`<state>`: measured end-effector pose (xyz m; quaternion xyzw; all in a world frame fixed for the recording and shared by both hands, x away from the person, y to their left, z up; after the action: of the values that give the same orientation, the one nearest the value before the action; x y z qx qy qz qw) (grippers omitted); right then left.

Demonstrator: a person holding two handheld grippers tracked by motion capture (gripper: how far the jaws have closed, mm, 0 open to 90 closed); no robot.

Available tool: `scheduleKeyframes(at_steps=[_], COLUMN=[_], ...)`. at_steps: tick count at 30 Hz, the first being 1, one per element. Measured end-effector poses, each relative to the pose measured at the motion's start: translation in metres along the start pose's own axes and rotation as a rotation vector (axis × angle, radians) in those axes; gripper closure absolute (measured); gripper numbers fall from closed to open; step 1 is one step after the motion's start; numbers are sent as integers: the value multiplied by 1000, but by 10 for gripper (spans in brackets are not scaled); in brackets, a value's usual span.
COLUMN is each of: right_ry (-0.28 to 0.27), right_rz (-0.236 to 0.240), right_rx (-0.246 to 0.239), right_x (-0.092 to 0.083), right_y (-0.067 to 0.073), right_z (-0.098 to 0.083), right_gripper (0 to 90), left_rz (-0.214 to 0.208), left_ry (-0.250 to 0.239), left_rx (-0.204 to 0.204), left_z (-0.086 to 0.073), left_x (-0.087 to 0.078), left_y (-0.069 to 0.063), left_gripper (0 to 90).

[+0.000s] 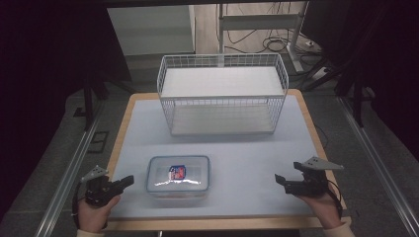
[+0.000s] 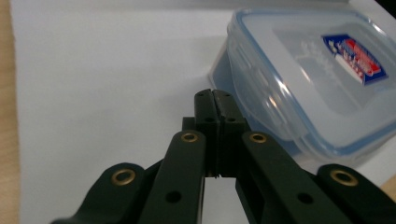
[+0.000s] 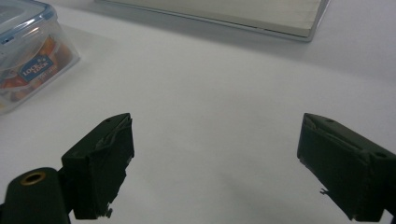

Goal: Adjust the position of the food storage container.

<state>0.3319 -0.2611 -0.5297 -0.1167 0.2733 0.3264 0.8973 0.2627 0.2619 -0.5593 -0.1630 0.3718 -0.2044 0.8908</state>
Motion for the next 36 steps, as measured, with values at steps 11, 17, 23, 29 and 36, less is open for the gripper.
scheduleKeyframes(at_steps=[11,17,23,29,36], right_ry=[12,10,13,12,18], right_rz=[0,-3,-4,-4,0], right_rx=[-14,-13,-18,-17,-21], right_x=[3,2,3,2,4], right_y=[4,3,4,4,7], right_z=[-1,-1,-1,-1,-1], right_gripper=[115,117,118,118,118], left_rz=[-54,-49,-45,-48,-64], left_ry=[54,68,66,70,74], left_rx=[22,43,31,37,57], left_z=[-7,-8,-8,-7,-3], left_x=[12,15,15,19,26], left_y=[-15,-21,-22,-29,-43], left_gripper=[897,897,898,898,897])
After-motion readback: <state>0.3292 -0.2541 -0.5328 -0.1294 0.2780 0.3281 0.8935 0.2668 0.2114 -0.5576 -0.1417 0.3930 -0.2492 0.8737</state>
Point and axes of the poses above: each handheld gripper's, and its own axes: x roughly forward along the jaws, z roughly out of its top, y roughly to its left, the point moved 7 cm from there along x, roughly forward along the jaws, and after that the axes turned 8 degrees about -x, right-handed, at the moved point
